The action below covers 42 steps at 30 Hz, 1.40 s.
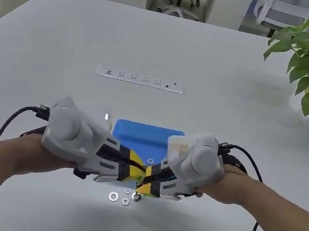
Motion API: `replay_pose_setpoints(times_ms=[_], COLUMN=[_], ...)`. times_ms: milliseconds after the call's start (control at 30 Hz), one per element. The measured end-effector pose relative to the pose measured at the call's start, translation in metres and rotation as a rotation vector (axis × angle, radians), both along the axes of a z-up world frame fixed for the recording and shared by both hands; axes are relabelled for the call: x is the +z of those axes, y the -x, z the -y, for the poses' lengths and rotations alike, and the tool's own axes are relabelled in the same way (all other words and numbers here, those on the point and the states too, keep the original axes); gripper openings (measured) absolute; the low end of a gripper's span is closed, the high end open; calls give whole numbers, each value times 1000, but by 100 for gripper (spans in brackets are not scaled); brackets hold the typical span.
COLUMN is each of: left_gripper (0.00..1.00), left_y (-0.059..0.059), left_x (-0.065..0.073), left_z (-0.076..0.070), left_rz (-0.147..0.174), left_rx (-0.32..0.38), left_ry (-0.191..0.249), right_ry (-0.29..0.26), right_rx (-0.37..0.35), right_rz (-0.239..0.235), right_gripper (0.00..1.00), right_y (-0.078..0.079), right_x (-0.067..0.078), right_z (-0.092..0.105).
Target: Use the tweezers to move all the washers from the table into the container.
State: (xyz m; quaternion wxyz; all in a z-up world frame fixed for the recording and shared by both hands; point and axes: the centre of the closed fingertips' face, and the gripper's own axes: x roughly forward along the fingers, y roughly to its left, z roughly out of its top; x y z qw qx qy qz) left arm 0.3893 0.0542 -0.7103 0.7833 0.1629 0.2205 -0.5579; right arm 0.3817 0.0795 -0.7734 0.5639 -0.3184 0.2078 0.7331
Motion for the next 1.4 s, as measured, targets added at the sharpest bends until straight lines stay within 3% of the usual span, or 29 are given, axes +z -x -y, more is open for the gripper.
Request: replay_pose_setpoints(times_ms=[433, 700, 1067, 1400], left_gripper=[23, 36, 64, 78], left_y=[2, 4, 10, 13], left_x=[11, 18, 23, 26], left_z=[-1, -7, -19, -24], left_rz=[6, 3, -27, -36], left_rx=[29, 62, 118, 164], left_ry=[24, 54, 80, 106], right_ry=[-10, -15, -10, -33], right_rx=[3, 7, 36, 17], right_rz=[8, 21, 29, 11], right_gripper=[8, 8, 8, 8], right_y=[2, -1, 0, -9], right_x=[7, 22, 39, 60], right_z=[-4, -3, -1, 1])
